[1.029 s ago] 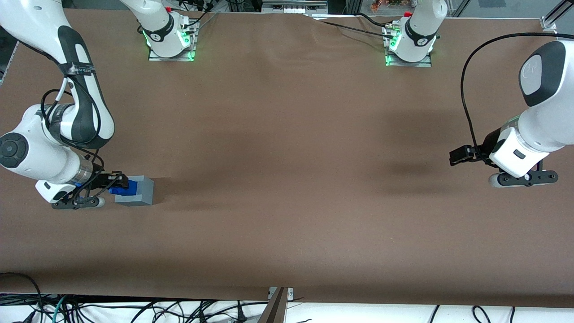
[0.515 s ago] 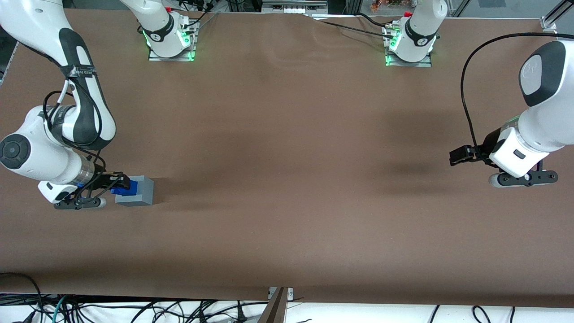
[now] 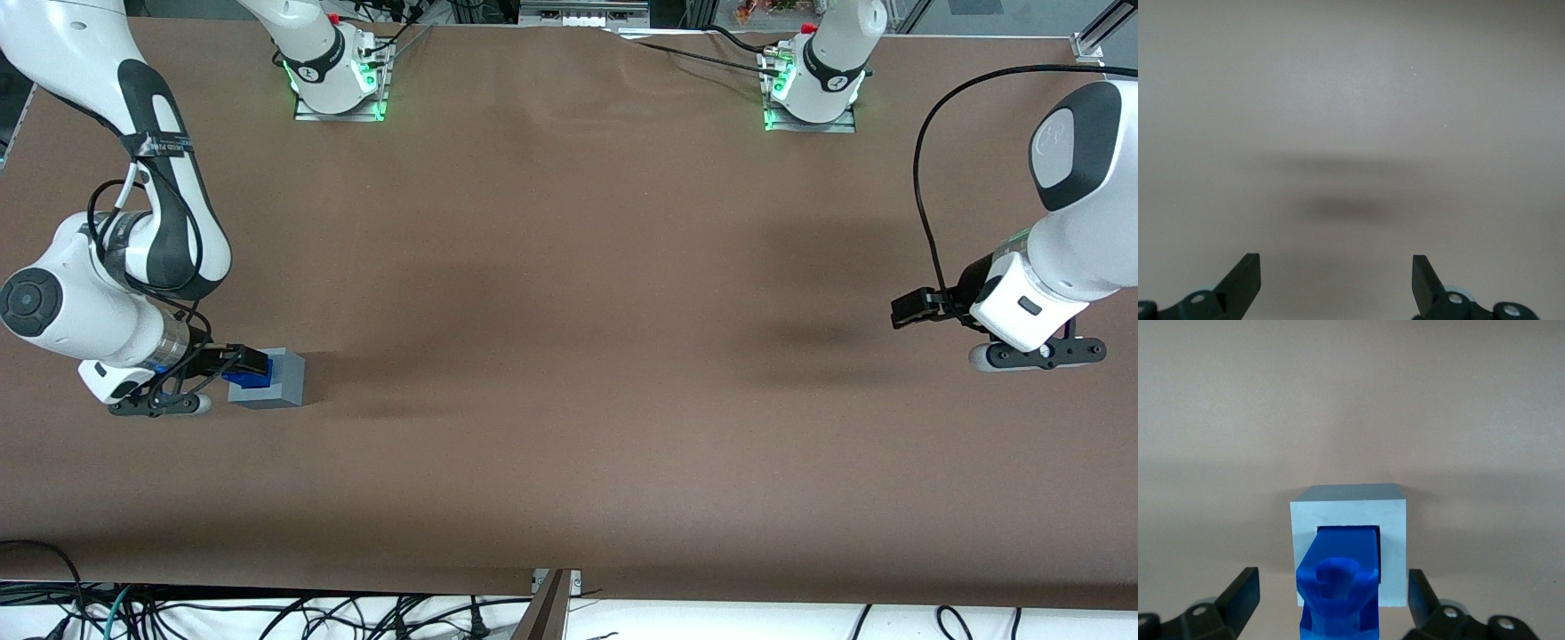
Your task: Insert blue part into gray base with right arm
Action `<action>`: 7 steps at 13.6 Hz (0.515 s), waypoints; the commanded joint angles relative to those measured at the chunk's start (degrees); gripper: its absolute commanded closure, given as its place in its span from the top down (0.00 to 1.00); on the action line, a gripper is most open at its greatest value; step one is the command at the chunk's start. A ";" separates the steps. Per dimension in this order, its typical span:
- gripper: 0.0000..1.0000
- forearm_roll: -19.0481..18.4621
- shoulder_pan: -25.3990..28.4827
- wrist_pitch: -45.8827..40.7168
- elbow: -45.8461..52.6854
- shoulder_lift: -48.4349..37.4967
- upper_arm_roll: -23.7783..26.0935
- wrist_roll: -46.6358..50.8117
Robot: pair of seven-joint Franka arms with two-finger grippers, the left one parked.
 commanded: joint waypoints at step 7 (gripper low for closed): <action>0.99 0.50 0.08 -19.31 1.84 -16.85 -0.25 1.80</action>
